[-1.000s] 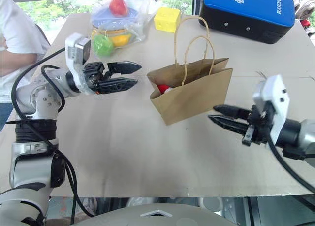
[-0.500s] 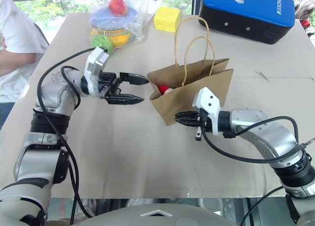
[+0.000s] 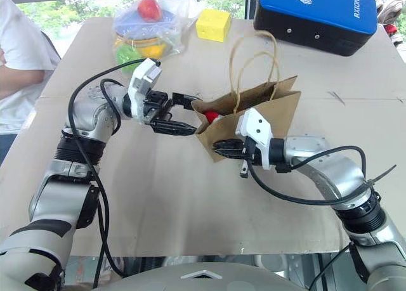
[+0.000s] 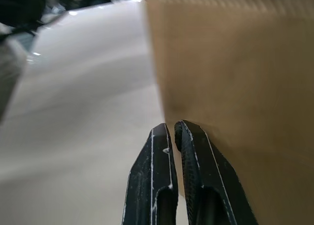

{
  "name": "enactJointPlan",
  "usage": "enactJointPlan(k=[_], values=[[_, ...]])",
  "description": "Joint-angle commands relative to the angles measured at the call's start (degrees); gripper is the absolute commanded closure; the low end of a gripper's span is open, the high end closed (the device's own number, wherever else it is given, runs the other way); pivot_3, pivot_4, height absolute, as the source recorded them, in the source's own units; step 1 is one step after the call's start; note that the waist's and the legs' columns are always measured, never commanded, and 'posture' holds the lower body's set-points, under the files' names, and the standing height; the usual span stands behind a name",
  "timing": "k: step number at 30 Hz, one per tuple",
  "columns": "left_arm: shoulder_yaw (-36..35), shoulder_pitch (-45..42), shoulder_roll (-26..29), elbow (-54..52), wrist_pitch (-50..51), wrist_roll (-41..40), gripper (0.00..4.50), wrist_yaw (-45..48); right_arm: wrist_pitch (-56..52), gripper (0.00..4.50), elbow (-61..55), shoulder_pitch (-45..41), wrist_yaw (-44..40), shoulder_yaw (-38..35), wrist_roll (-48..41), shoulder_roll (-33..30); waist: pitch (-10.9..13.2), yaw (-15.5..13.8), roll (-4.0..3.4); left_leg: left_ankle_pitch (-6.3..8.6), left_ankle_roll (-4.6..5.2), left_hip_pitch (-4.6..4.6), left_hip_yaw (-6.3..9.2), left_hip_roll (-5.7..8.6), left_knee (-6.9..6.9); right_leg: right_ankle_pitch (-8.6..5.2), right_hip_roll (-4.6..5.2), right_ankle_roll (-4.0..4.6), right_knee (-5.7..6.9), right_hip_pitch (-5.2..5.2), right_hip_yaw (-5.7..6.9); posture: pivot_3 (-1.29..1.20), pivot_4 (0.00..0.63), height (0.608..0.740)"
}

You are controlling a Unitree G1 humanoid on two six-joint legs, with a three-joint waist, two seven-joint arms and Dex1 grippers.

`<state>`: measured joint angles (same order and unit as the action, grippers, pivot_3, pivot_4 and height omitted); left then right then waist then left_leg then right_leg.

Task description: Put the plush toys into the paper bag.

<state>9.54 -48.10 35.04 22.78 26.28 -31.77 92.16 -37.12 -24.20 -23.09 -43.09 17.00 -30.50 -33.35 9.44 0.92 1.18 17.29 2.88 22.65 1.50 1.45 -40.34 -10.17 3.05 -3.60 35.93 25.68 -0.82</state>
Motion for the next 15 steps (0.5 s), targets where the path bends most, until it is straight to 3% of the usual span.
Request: enactJointPlan(k=[1, 10, 15], values=[[-1.28, 1.33, 1.13, -3.98, 0.91, -1.63, 0.0, 0.33, 1.74, 4.37, 0.57, -0.47, 1.52, -1.6, 1.54, 2.25, 0.0, 0.01, -0.01, 0.0, 0.0, -0.01, 0.01, -0.01, 0.0, 0.0, -0.01, 0.0, 0.01, 0.0, 0.0, 0.0, 0.15, 0.74], [-3.4, 7.15, -0.59, -11.5, -1.47, 0.79, 0.0, -5.14, 1.89, 4.37, 0.91, 0.3, 1.89, -2.59, 2.54, 4.86, 0.0, -0.27, -0.01, 0.0, -0.01, -0.01, 0.02, 0.0, 0.0, 0.0, 0.04, 0.0, -0.01, -0.02, 0.0, 0.0, 0.15, 0.74], [-4.53, 12.72, -4.88, -20.6, -3.48, 3.09, 0.0, -17.51, 1.96, 4.37, 0.77, 0.22, 1.73, -2.72, 2.22, 5.76, -0.01, -0.3, -0.02, 0.0, -0.01, -0.01, 0.01, 0.01, 0.0, 0.0, 0.06, 0.0, -0.02, -0.02, -0.01, 0.0, 0.15, 0.74]])
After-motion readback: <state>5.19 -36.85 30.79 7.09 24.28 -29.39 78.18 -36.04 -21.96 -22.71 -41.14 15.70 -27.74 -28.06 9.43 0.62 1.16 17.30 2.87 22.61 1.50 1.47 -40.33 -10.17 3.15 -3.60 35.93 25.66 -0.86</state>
